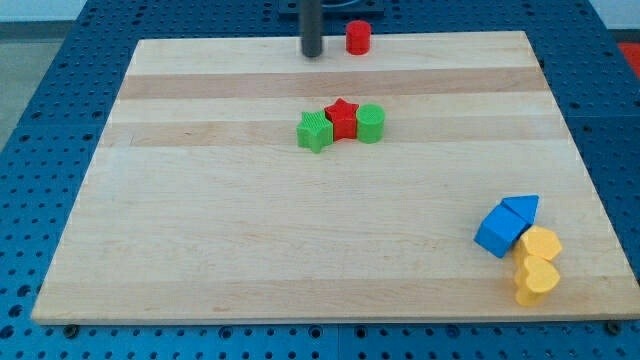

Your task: Move the red circle slightly to the left

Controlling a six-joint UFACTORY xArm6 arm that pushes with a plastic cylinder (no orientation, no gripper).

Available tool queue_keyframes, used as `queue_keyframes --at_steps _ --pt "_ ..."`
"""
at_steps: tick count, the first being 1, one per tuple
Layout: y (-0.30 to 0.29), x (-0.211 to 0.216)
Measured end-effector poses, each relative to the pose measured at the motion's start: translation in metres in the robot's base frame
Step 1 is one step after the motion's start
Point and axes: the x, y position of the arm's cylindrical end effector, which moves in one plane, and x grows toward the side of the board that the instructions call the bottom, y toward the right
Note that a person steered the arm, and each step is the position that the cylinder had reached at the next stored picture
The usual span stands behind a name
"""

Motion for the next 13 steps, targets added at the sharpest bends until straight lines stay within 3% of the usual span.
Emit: queue_keyframes --at_steps 1,4,5,6,7,8,9,10,11,13 --pt "-0.014 -0.017" --pt "0.033 -0.031" --pt "0.004 -0.029" --pt "-0.019 0.020" --pt "0.010 0.078" --pt "0.103 0.097" --pt "0.165 0.081" --pt "0.206 0.037" --pt "0.210 -0.012" --pt "0.174 -0.031"
